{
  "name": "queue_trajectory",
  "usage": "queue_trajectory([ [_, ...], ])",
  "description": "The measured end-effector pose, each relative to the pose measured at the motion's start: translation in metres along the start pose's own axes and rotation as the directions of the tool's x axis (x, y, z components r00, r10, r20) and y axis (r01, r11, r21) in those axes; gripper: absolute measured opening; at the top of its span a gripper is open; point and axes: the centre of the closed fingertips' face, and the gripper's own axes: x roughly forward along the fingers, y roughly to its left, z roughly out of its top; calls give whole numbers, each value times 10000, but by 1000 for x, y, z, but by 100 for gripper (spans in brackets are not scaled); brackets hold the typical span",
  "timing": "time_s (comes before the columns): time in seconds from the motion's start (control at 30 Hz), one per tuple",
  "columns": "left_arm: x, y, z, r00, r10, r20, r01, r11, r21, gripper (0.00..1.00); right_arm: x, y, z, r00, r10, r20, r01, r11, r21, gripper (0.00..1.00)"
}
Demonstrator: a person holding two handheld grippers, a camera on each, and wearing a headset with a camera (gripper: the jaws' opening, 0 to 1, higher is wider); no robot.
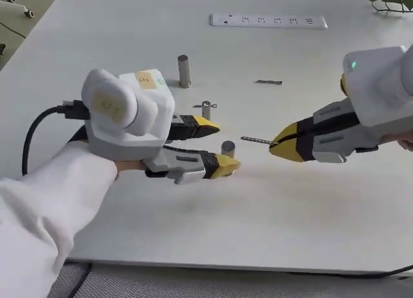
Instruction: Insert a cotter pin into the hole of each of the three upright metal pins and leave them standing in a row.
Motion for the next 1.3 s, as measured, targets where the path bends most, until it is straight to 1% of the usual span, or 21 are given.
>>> queue_trajectory([
  [0.17,9,3,-14,9996,227,-186,-236,9985,-497,36,4,1,-5,9995,80,-302,-83,9999,-113,0],
  [0.2,11,5,-18,9992,345,-196,-358,9971,-671,35,5,1,-5,9993,91,-363,-97,9998,-152,0],
  [0.27,15,5,-22,9992,318,-235,-336,9959,-845,33,8,1,-7,9986,124,-513,-134,9997,-193,0],
  [0.3,16,5,-24,9991,318,-271,-340,9959,-843,33,8,1,-7,9983,126,-567,-138,9997,-197,0],
  [0.33,18,5,-29,9980,317,-546,-350,9975,-612,33,9,2,-9,9975,166,-693,-182,9996,-224,0],
  [0.37,19,5,-32,9973,296,-675,-327,9984,-460,33,9,2,-9,9969,189,-758,-210,9994,-259,0],
  [0.4,21,4,-34,9969,254,-741,-287,9986,-437,32,9,3,-10,9963,226,-826,-250,9993,-280,0],
  [0.47,22,4,-33,9977,248,-624,-280,9983,-513,27,9,3,-10,9954,275,-914,-307,9989,-340,0],
  [0.5,23,4,-32,9983,284,-503,-316,9974,-643,26,10,3,-9,9951,297,-939,-331,9988,-350,0],
  [0.53,24,6,-32,9981,442,-430,-470,9968,-651,24,10,3,-9,9949,316,-954,-355,9986,-390,0],
  [0.63,26,8,-36,9968,592,-544,-618,9969,-485,23,11,4,-8,9935,410,-1060,-461,9979,-460,0],
  [0.7,26,8,-35,9971,584,-483,-607,9970,-479,21,13,4,-8,9922,453,-1161,-521,9971,-562,0],
  [0.8,27,6,-34,9982,435,-418,-460,9971,-606,12,14,5,-8,9915,514,-1197,-590,9964,-608,0],
  [0.9,28,5,-35,9979,443,-470,-465,9978,-469,12,15,5,-7,9908,546,-1239,-630,9959,-647,0],
  [1.03,28,4,-35,9986,390,-363,-402,9986,-329,12,15,5,-7,9899,569,-1296,-665,9952,-711,0],
  [1.13,28,3,-35,9986,377,-365,-384,9990,-206,11,16,5,-8,9891,594,-1349,-701,9946,-760,0],
  [1.3,28,4,-36,9988,351,-341,-358,9991,-209,11,16,7,-8,9874,634,-1448,-766,9932,-874,0],
])
